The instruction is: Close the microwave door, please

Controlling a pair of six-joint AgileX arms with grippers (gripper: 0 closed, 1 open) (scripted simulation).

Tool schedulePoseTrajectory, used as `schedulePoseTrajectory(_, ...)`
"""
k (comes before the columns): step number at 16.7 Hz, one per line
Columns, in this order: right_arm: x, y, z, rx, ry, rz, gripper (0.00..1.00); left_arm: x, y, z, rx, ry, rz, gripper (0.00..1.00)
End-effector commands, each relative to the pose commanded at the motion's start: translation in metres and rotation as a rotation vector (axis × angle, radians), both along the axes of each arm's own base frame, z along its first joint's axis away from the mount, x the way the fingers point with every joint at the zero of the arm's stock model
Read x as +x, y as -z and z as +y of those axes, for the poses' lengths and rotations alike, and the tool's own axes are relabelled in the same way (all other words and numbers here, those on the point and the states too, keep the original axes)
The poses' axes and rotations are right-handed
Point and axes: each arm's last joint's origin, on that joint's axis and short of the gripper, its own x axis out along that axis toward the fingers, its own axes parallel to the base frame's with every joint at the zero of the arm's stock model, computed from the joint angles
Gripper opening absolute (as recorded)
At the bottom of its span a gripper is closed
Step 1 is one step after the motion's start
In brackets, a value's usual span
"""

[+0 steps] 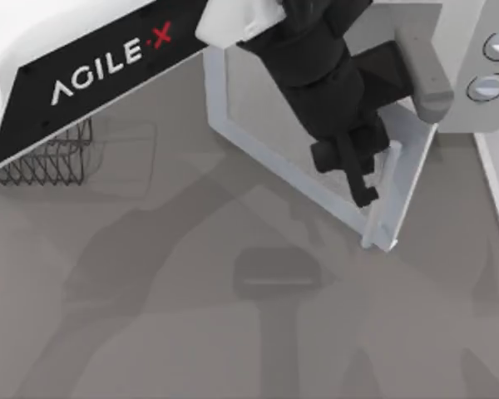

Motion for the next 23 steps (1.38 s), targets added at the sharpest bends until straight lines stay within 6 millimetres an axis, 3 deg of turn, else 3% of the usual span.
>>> schedulePoseTrajectory(6, 0.000, 0.000, 0.000, 0.000, 0.000, 0.000, 1.00, 0.022, -0.021, 0.023, -0.087, -0.075, 0.001, 0.00)
schedulePoseTrajectory(11, 0.000, 0.000, 0.000, 0.000, 0.000, 0.000, 1.00, 0.019, -0.020, 0.021, -0.083, -0.067, 0.003, 0.00)
schedulePoseTrajectory(18, 0.000, 0.000, 0.000, 0.000, 0.000, 0.000, 1.00, -0.035, -0.066, 0.016, -0.128, 0.109, -0.007, 0.00)
schedulePoseTrajectory(20, 0.000, 0.000, 0.000, 0.000, 0.000, 0.000, 1.00, -0.033, -0.065, 0.011, -0.123, 0.097, -0.002, 0.00)
schedulePoseTrajectory(23, 0.000, 0.000, 0.000, 0.000, 0.000, 0.000, 1.00, -0.014, -0.049, 0.004, -0.104, 0.032, 0.002, 0.00)
